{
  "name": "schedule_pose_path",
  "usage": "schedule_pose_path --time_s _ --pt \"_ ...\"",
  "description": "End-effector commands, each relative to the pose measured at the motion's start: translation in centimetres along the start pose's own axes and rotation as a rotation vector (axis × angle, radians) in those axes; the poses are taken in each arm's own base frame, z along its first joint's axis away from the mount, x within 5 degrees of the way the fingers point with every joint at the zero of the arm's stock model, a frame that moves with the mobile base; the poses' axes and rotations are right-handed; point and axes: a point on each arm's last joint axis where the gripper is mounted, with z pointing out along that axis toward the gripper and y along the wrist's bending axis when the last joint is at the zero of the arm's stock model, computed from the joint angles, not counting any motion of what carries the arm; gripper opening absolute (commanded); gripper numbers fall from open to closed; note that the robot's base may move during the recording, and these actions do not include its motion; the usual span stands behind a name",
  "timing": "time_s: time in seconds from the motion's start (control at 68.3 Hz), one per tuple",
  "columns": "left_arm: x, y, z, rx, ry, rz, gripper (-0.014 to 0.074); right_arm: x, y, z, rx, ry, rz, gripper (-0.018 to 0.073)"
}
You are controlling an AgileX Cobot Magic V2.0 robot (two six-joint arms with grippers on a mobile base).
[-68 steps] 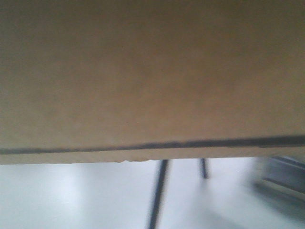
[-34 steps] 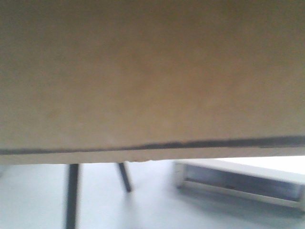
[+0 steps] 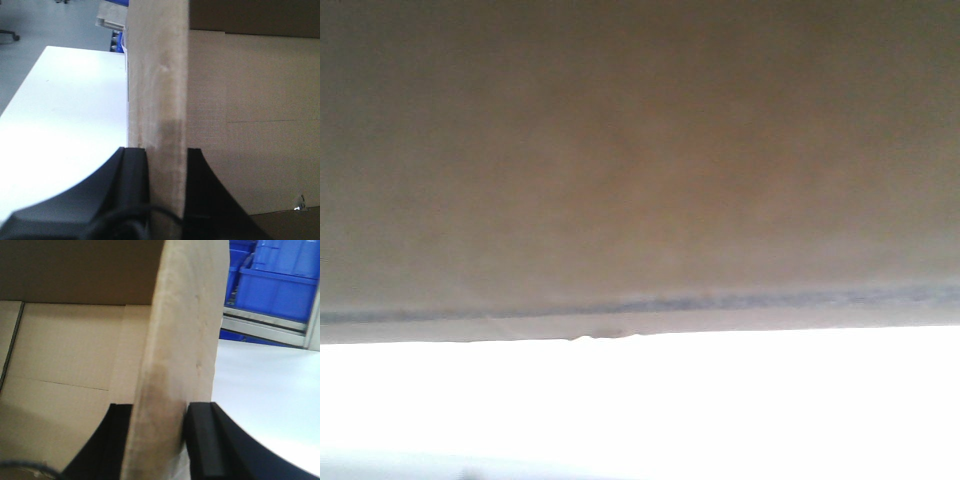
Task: Grab box from left shelf to table start
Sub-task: 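Carry the box with both grippers while driving toward the white table, then lower the box with both grippers onto the white table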
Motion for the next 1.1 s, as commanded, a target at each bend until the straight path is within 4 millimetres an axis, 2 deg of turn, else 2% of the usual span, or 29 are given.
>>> schedule_pose_path --time_s 0.0,1.084 --pt "-2.44 -0.06 -0.74 0.005 -0.205 0.005 -0.0092 -2.03 -0.64 -0.08 0.084 -0.150 -0.065 0.0060" --pt "-2.44 -0.06 -0.74 0.005 -0.205 0.005 -0.0092 -2.03 -0.64 -0.08 0.084 -0.150 -0.065 0.0060"
